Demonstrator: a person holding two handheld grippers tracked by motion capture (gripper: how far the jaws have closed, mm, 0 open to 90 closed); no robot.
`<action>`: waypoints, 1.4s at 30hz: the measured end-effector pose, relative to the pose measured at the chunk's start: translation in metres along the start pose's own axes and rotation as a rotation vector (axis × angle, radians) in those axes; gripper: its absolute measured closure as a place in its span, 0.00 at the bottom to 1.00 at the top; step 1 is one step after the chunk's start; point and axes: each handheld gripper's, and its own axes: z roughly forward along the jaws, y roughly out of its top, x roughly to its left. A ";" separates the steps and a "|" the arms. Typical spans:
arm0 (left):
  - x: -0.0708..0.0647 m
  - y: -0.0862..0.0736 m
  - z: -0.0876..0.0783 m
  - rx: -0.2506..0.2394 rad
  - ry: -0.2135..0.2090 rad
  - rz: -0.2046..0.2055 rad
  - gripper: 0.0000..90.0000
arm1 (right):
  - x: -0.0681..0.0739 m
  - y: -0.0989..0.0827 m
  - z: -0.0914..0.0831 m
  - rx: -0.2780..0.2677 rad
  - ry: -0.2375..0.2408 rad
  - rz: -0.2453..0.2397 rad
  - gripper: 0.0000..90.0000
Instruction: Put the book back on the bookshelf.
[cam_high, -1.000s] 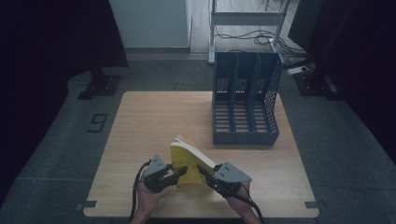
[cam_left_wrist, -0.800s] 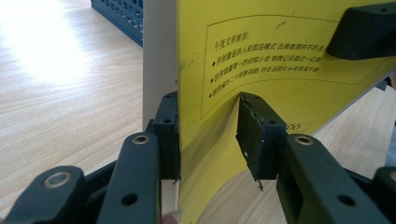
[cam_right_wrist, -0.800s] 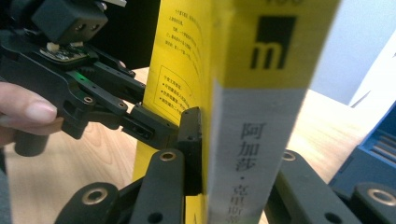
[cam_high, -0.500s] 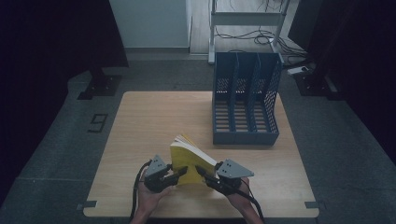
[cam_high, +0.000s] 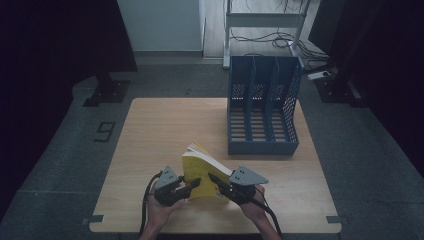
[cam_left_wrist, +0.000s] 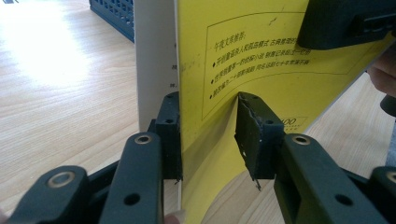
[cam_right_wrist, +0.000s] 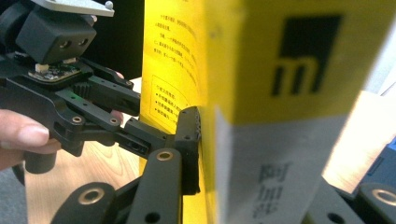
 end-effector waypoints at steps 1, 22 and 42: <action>0.000 0.000 0.000 0.000 0.000 0.000 0.69 | 0.000 0.000 0.000 0.000 0.000 0.000 0.81; 0.007 -0.002 -0.001 -0.024 0.054 -0.050 0.42 | 0.002 0.009 -0.016 -0.054 -0.044 -0.041 0.83; 0.009 -0.003 0.003 0.036 0.034 -0.082 0.41 | 0.007 0.020 -0.030 -0.104 -0.088 -0.051 0.83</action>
